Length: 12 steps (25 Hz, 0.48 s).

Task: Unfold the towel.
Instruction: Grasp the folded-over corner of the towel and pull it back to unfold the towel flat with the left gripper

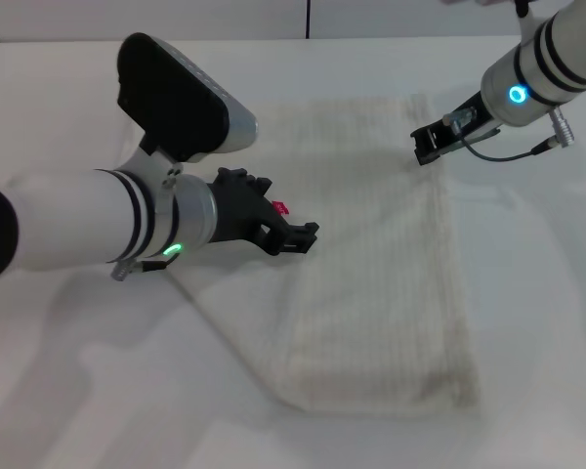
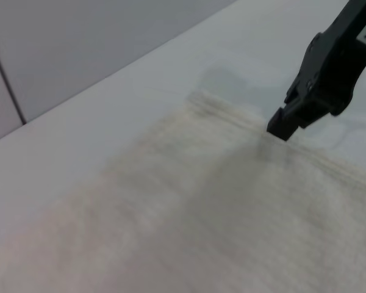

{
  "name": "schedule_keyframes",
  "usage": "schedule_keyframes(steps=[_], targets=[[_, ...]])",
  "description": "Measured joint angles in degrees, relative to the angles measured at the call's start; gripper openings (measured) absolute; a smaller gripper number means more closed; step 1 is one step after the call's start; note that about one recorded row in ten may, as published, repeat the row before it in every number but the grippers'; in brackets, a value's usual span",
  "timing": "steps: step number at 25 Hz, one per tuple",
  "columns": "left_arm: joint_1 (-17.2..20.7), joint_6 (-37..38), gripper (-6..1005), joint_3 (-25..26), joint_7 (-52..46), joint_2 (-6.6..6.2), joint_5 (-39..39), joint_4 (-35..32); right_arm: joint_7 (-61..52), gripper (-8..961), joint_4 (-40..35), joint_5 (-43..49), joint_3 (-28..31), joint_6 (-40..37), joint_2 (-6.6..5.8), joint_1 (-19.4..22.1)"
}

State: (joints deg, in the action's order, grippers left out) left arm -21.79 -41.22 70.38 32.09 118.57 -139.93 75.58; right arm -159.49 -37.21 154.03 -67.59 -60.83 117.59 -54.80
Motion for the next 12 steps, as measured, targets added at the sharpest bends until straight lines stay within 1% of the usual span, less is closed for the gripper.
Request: schedule_keyframes(steps=[4, 6, 8, 12], targets=[[-1.76, 2.35, 797, -1.78, -0.08, 0.10, 0.02, -2.91, 0.06, -1, 1.05, 0.03, -0.09, 0.66, 0.01, -0.18], [-1.76, 2.35, 796, -1.78, -0.08, 0.10, 0.02, -2.91, 0.07, -1, 1.19, 0.04, -0.13, 0.78, 0.01, -0.18], [-3.21, 3.98, 795, -2.97, -0.29, 0.10, 0.02, -5.48, 0.08, -1, 1.27, 0.04, -0.14, 0.82, 0.01, -0.20], [-4.58, 4.71, 792, -3.52, -0.45, 0.25, 0.13, -7.84, 0.15, -1, 1.31, 0.04, -0.14, 0.83, 0.04, -0.22]])
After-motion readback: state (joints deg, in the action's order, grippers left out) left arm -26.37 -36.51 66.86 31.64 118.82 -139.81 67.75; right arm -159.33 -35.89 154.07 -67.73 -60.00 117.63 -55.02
